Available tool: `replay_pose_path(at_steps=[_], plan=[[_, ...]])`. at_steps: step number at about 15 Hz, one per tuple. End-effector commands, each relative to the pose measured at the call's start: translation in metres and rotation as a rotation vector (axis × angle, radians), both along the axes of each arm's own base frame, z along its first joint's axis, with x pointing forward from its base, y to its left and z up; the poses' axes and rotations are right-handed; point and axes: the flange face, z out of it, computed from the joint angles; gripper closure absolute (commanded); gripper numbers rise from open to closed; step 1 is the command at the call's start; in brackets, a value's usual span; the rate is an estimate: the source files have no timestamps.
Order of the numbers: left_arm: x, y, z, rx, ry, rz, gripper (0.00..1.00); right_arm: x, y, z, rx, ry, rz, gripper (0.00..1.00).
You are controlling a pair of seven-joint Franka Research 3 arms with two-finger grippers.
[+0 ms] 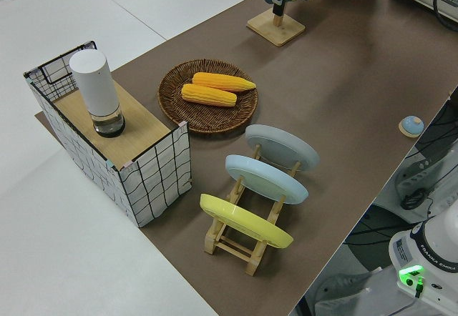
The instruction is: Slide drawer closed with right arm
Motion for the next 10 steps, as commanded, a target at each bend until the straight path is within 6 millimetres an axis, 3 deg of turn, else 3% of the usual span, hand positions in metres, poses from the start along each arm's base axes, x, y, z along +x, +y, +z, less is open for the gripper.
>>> replay_pose_path(at_steps=[1,10], plan=[[0.0016,0.0008,0.0041,0.016,0.005,-0.012,0.01,-0.0034,-0.0026,0.0019,-0.017,0.006,0.031,0.015],[0.0016,0.0008,0.0034,0.016,0.006,-0.012,0.01,-0.0066,0.0010,0.0038,0.033,0.019,0.031,0.015]])
